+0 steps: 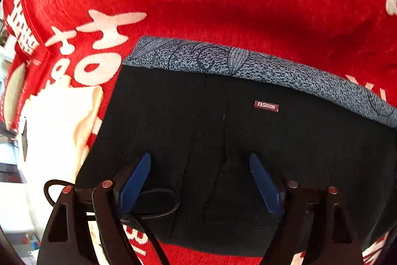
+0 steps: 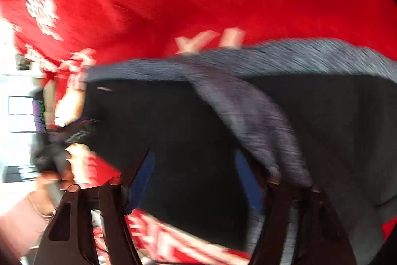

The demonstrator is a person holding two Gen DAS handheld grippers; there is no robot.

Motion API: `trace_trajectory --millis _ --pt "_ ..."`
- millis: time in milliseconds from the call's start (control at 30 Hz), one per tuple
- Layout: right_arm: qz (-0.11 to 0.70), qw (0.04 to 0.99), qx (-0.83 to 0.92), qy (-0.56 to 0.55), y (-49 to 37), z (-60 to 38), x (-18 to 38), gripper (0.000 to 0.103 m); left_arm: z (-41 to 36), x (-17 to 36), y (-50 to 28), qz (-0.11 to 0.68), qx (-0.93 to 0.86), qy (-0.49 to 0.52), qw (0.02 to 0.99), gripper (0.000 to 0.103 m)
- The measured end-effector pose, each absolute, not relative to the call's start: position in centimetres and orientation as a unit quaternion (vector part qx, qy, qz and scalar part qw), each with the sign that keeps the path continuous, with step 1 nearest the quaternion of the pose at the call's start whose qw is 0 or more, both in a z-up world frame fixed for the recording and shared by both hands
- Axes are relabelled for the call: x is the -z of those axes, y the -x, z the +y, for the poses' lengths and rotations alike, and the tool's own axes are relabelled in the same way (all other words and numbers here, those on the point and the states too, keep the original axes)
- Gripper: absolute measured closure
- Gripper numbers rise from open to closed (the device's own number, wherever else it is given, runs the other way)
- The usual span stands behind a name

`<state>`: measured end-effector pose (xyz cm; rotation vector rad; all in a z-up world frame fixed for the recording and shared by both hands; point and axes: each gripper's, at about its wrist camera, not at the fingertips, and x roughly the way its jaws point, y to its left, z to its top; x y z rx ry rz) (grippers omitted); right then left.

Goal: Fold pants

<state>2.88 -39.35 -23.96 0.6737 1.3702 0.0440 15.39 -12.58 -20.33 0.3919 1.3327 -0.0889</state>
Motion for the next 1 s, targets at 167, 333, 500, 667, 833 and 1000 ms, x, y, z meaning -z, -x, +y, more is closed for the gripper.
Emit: trace_trajectory --millis 167,333,500,667,833,1000 --pt "0.558 0.744 0.009 -0.367 1.2 -42.0 20.4 0.038 -14.1 17.8 -13.5 0.618 0.082 -0.196 0.757 0.020" --pt "0.535 0.759 0.097 -0.359 9.2 -43.6 17.5 0.031 -18.9 15.4 -8.0 0.624 0.181 -0.192 0.736 0.020" --pt "0.532 0.719 0.201 -0.399 20.9 -43.7 16.9 0.031 -24.9 15.3 -0.7 0.644 0.296 -0.180 0.682 0.020" --pt "0.511 0.675 0.292 -0.445 31.4 -41.5 17.8 0.031 -29.8 15.8 5.1 0.638 0.376 -0.187 0.646 0.020" --pt "0.482 0.656 0.327 -0.481 37.6 -39.7 19.7 0.031 -32.7 16.3 7.8 0.635 0.403 -0.207 0.626 0.020" --pt "0.442 0.665 0.327 -0.506 39.4 -38.6 20.9 0.031 -33.6 17.0 9.1 0.640 0.406 -0.210 0.618 0.020"
